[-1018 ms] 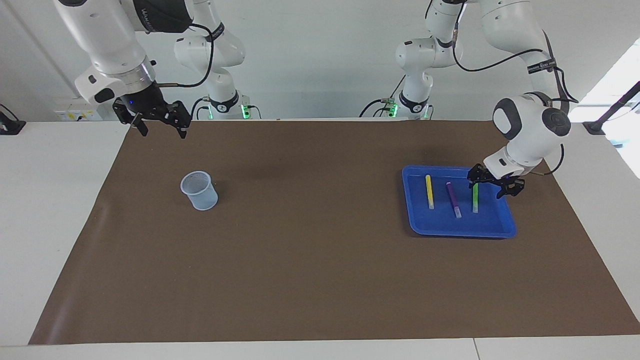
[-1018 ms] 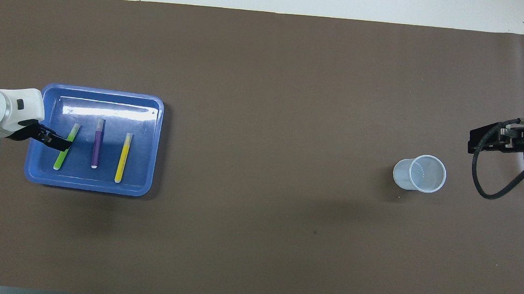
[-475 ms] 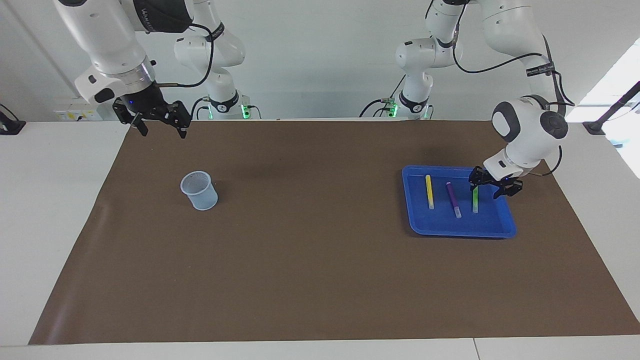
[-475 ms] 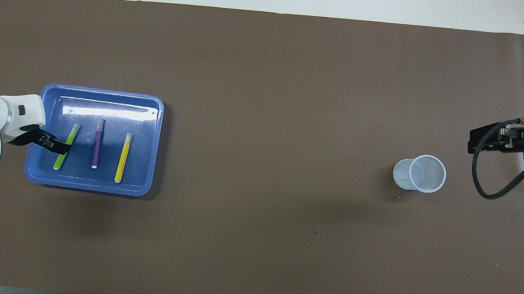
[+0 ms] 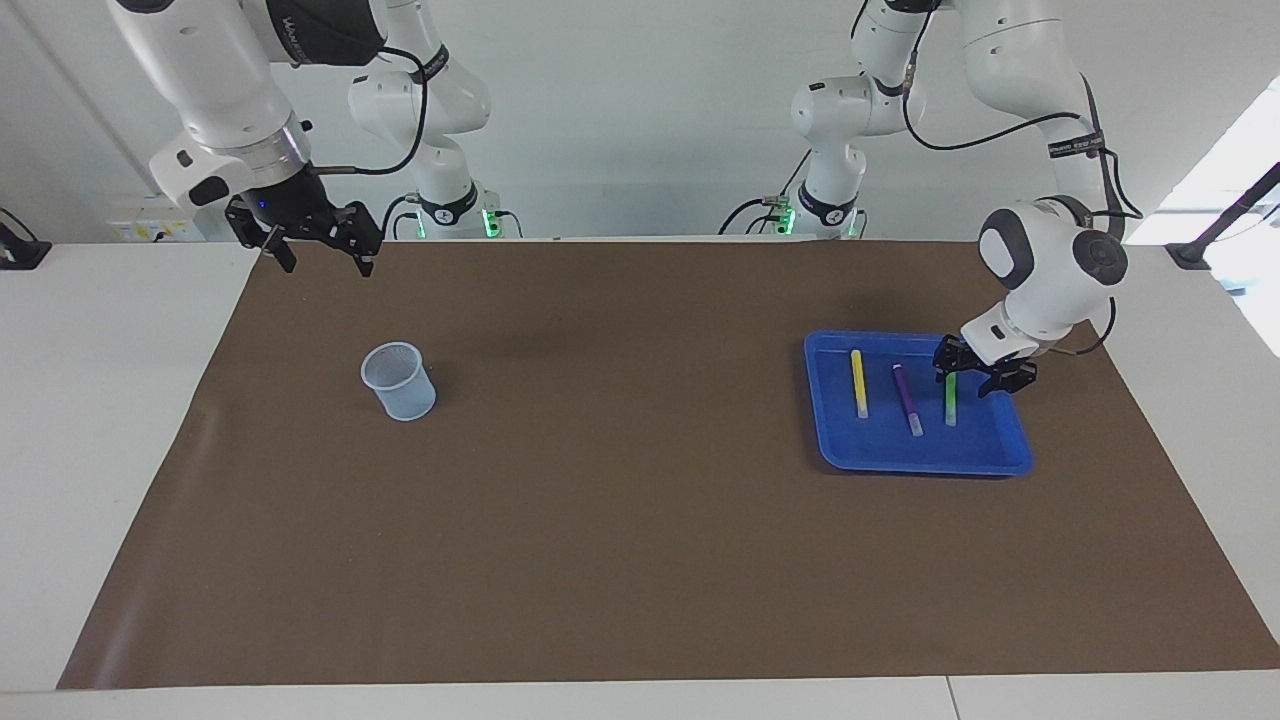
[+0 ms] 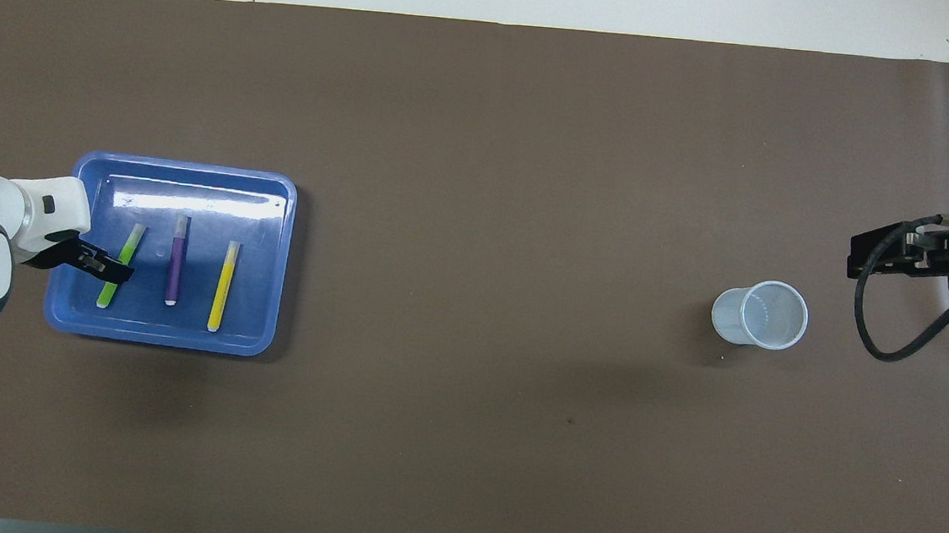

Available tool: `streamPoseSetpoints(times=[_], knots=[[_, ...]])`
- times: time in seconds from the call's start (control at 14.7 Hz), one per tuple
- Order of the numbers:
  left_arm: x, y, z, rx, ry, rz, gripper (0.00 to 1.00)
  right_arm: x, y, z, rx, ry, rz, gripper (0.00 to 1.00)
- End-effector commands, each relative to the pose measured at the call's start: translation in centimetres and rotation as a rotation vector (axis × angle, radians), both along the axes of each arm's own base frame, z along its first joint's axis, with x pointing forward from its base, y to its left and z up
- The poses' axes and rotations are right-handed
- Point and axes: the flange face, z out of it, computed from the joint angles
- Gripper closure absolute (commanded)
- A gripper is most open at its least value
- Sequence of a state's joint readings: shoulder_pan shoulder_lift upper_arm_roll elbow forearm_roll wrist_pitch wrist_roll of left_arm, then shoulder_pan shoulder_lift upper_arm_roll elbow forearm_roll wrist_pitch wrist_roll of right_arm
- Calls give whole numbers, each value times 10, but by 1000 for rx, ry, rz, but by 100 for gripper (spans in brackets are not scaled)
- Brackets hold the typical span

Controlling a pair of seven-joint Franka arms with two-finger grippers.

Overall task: Transfer and insert pens with both arms
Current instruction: 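Lower the left gripper onto the green pen in the tray and grasp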

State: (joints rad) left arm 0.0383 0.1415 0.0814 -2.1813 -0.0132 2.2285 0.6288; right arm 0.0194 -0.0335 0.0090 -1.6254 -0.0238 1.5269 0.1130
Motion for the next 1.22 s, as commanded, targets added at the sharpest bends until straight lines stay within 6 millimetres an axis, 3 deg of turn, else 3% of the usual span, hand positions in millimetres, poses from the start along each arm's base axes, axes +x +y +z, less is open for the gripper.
streamPoseSetpoints(times=[0.0,0.27,0.68,0.81,1.15], knots=[[0,-1,-6,8,-27,11,29,-2,-2,0,23,13,10,0],[1,-4,-9,8,-28,6,32,-2,-2,0,22,12,10,0],[-7,-5,-17,8,-21,8,65,-2,-2,1,22,11,12,0],[-7,-2,-17,8,-20,13,100,-2,-2,0,22,14,12,0],[1,-7,-5,-19,-7,59,100,-2,-1,0,22,13,12,0]])
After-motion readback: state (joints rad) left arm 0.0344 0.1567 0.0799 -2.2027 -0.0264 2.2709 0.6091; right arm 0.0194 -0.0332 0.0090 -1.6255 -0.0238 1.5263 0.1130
